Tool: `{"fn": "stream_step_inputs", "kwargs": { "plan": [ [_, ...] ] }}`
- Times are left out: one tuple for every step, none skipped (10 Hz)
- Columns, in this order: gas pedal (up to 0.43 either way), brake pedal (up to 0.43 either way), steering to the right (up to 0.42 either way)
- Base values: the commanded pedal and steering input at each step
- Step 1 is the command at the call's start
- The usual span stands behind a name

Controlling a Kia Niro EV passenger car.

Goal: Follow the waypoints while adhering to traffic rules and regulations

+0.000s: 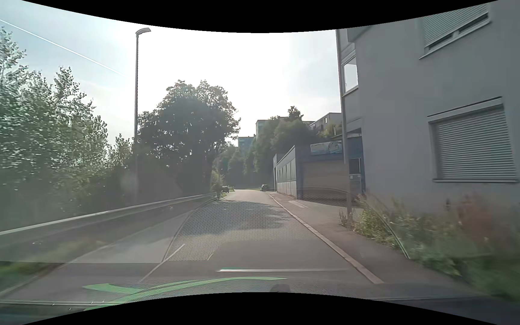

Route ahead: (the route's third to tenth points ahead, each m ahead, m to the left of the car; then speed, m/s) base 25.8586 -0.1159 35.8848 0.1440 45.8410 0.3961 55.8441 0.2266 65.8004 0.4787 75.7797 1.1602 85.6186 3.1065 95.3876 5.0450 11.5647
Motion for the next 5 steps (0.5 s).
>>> {"fn": "stream_step_inputs", "kwargs": {
  "plan": [
    [0.079,0.0,-0.003],
    [0.087,0.0,-0.003],
    [0.087,0.0,-0.003],
    [0.087,0.0,-0.003],
    [0.087,0.0,-0.003]
  ]
}}
